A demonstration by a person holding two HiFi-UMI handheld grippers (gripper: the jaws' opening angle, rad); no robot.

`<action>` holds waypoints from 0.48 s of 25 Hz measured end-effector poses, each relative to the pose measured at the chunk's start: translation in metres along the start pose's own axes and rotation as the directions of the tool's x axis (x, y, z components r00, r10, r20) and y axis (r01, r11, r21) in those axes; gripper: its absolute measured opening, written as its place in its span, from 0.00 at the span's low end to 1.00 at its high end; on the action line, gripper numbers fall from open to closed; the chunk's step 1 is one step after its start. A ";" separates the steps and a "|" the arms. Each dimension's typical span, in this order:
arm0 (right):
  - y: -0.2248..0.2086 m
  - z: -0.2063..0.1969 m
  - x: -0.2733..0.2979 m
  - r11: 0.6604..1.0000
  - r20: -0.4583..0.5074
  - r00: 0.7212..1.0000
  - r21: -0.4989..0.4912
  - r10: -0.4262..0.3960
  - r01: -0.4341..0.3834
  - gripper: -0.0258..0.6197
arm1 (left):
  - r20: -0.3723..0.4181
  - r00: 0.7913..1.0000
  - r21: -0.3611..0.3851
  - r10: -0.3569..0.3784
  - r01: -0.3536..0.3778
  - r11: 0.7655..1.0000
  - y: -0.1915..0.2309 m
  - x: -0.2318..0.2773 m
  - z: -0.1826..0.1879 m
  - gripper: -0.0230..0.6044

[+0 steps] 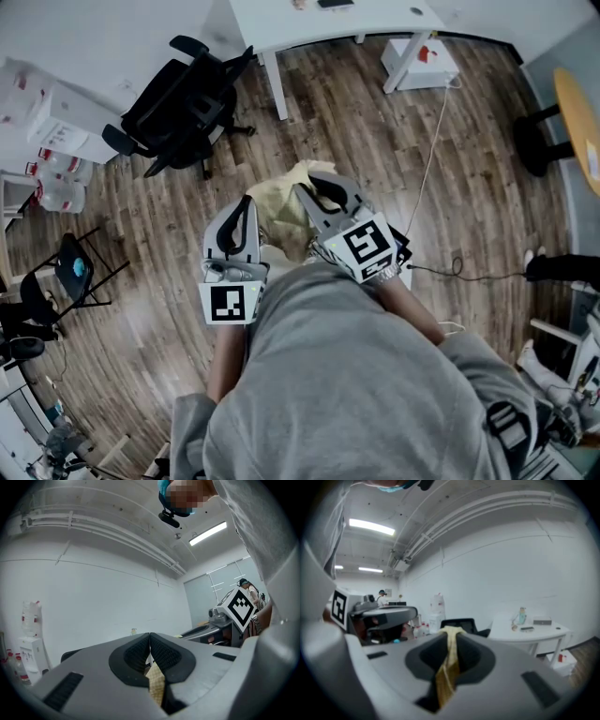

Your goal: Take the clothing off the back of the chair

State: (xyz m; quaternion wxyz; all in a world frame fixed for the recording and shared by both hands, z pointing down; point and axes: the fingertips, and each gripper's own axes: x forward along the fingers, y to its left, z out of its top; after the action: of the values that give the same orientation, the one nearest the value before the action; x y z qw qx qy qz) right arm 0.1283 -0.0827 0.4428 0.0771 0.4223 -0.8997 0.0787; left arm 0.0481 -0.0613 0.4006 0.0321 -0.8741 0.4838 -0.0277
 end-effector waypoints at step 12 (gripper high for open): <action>-0.001 0.000 -0.003 1.000 -0.001 1.000 -0.001 0.003 -0.003 0.14 | 0.000 1.000 0.003 -0.003 0.003 1.000 -0.004 0.000 0.001 0.09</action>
State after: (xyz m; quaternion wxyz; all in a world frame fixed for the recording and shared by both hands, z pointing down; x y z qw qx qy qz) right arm 0.1305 -0.0808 0.4426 0.0778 0.4210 -0.9003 0.0784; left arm 0.0521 -0.0592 0.4000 0.0334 -0.8748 0.4824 -0.0283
